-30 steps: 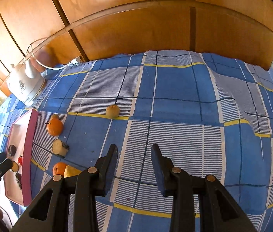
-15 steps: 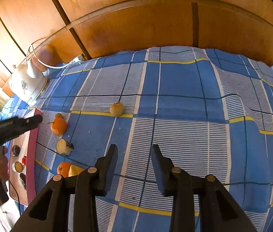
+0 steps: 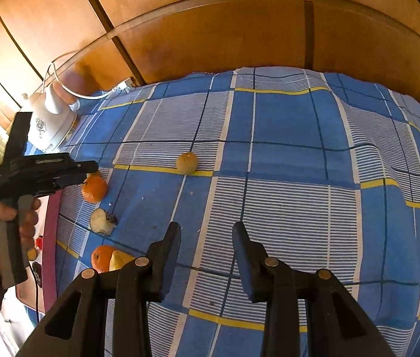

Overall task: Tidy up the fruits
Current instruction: 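Grasp the small tan round fruit with the left tool while the right tool moves toward a mandarin, then lift the tan fruit toward the tray with the left tool while the right tool grasps the mandarin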

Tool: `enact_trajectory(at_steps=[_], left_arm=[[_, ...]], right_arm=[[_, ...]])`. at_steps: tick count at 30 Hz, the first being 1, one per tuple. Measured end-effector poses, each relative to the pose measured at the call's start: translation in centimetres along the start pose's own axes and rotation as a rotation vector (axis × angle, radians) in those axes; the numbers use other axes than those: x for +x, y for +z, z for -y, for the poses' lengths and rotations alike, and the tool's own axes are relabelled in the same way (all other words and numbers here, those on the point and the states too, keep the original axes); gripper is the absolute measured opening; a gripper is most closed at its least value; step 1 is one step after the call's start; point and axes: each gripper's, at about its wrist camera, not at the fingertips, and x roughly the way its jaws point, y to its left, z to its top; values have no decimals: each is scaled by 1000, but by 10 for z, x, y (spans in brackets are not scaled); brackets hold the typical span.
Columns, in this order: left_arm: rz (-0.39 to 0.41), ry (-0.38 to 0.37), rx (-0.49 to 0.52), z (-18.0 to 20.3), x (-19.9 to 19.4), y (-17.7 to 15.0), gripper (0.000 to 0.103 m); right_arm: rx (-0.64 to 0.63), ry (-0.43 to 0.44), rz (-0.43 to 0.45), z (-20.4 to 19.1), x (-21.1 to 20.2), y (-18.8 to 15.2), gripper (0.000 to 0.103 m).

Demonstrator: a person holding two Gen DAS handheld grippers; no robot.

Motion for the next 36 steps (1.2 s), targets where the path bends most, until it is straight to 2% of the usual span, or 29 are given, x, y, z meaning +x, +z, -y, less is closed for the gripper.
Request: enact_trajectory(at_steps=[4,5,6,7,9,13,17,21,27,29,33,36], left_arm=[[8,28,28,5,7,5,41],[10,38,46,8,8,4,38],[13,47,66,11,9,2,26],[16,57,85,12,10,-2,23],[36,52,100,13,8,-6,23],[62,23,65,0,-5,-11,23],[117,34,78,-9,-28,-21,23],[159,24,77,-14,-48,-32,23],[209,8,151,-12,-80,-67,23],[213,-6,163,-15,-89,-78,23],[229,-28,182,-20,-105,-106,23],[244,-33,191,-26,-118,-127,23]], right_arm=[[-2,0,-1,0,1,0,36],[-2,-1,-3,0,1,0,36],[-3,-3,-6,0,2,1,36],[-2,-4,-9,1,3,1,36],[3,-6,-12,2,4,1,36],[9,-9,-23,5,8,1,36],[1,4,-37,3,11,-1,36],[-19,109,-47,-5,12,-3,36],[-208,228,-34,-45,5,-13,36],[-278,225,-31,-60,4,-20,37],[-399,189,-19,-81,5,-34,45],[-485,159,15,-96,1,-44,45]])
